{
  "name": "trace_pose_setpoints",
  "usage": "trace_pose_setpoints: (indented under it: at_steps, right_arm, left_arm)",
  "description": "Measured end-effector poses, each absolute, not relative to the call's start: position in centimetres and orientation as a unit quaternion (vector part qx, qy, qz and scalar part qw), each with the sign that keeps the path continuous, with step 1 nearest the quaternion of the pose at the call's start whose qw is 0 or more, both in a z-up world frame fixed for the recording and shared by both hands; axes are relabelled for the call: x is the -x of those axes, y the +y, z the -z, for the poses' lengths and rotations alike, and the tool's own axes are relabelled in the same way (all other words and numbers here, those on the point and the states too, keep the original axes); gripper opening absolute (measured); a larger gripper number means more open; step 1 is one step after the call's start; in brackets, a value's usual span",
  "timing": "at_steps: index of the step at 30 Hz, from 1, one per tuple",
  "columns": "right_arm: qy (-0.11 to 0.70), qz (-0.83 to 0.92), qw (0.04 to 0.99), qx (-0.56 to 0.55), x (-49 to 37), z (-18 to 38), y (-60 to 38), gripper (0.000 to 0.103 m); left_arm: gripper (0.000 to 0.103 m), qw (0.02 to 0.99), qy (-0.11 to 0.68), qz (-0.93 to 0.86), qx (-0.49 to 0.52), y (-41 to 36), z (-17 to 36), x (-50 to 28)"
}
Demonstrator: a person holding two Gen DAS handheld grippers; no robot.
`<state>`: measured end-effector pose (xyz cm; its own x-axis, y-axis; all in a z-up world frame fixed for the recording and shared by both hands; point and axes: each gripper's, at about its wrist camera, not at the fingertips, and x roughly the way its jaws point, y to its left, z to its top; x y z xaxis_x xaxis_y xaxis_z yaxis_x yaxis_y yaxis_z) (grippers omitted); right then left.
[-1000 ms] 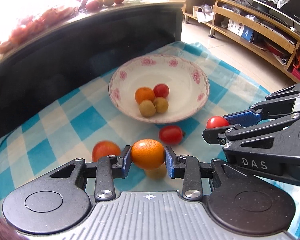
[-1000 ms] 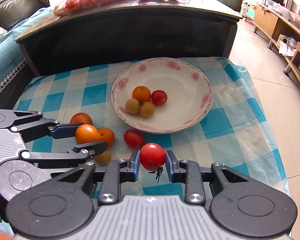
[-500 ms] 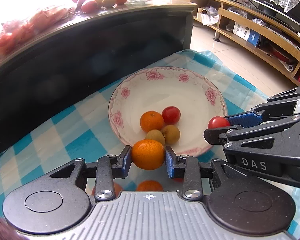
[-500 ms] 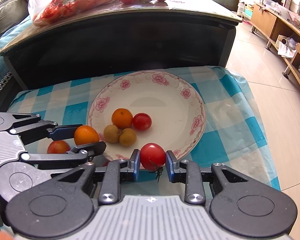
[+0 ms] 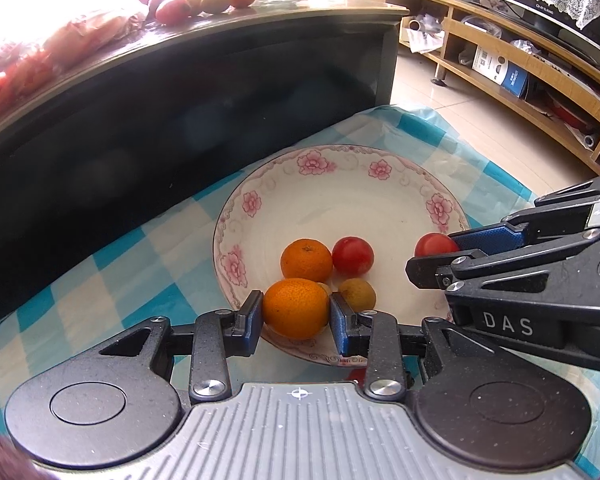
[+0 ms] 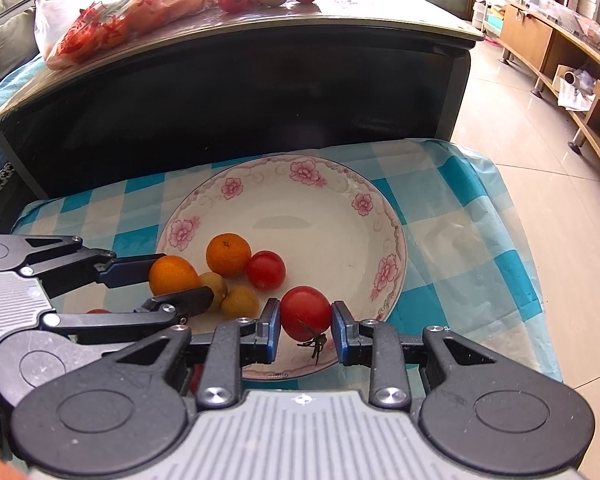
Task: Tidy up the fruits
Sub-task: 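Carry the mandarin in the left tool while the right tool carries the tomato over the bowl, then open the left tool to drop the mandarin while the right tool releases the tomato into the bowl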
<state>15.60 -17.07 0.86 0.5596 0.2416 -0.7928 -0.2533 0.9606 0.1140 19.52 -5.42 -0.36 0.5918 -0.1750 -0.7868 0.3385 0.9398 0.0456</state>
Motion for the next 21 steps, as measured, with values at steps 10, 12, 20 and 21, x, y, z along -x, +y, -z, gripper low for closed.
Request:
trace_pose_setpoints:
  at_steps: [10, 12, 20, 21]
  right_arm:
    - [0.445, -0.139, 0.884, -0.010, -16.05, -0.86, -17.40, 0.033]
    - [0.445, -0.139, 0.885, -0.013, -16.05, -0.95, -17.46, 0.033]
    - [0.440, -0.136, 0.887, -0.016, -15.97, -1.18, -17.62, 0.033]
    - [0.439, -0.136, 0.888, -0.017, -15.97, -1.24, -17.68, 0.033]
  left_arm:
    - [0.045, 0.888, 0.430, 0.141, -0.079, -4.99, 0.26, -19.88]
    - [0.047, 0.889, 0.429, 0.140, -0.079, -4.96, 0.18, -19.87]
    - [0.051, 0.890, 0.426, 0.139, -0.079, -4.84, 0.04, -19.87]
    - [0.052, 0.891, 0.426, 0.139, -0.078, -4.79, 0.01, -19.89]
